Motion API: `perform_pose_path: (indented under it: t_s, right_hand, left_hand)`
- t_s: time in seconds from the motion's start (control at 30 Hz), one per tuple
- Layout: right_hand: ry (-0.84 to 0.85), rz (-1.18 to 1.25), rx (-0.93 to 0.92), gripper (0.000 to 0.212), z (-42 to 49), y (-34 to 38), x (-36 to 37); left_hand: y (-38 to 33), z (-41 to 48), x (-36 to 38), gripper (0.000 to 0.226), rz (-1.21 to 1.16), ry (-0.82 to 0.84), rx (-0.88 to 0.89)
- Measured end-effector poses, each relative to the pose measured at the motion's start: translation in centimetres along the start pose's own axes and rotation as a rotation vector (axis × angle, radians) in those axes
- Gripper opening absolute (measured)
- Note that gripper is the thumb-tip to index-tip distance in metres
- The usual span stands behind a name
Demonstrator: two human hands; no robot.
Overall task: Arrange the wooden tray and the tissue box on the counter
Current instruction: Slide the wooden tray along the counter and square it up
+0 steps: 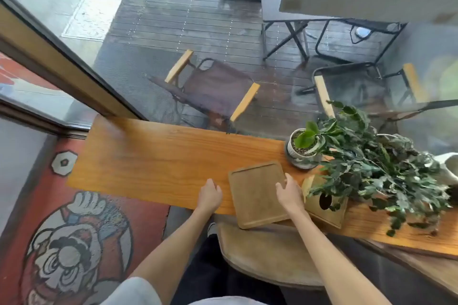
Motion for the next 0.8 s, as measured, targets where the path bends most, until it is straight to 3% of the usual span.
perform_pose_path:
  t_s: [0.07, 0.2, 0.4, 0.63, 0.8]
  right_hand:
    - [0.006, -0.016, 0.082, 0.064, 1.2, -0.7, 0.1]
    - [0.106, -0.019, 0.217, 0.070, 2.4, -2.6, 1.8]
    - [0.207, 0.028, 0.284, 0.073, 2.5, -2.5, 4.3]
    - [0.079, 0.223, 0.091, 0.049, 1.5, 4.3, 4.4]
    - [0.068, 0.375, -0.029, 0.034, -0.8, 10.8, 6.2]
  left_hand:
    - [0.6, 1.1, 1.8, 0.021, -0.066, 0.009, -0.091]
    - [2.6, 1.2, 6.7, 0.056, -0.210, 0.126, -0.286]
    - [3.0, 0.7, 8.9, 0.079, -0.264, 0.139, -0.360]
    - [2.3, 1.4, -1.6, 0.063, -0.388, -0.104, -0.141]
    - [2.0, -0.2, -10.4, 0.054, -0.346, -0.259, -0.019]
Point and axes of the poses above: each hand's wrist, its own z-axis towards the middle knuckle, its own x-axis out of the palm, y = z × x, the point moved 8 cm from there along z, towards the middle knuckle, and after that the axes turned 14 degrees about -z, right-handed, at the moved point
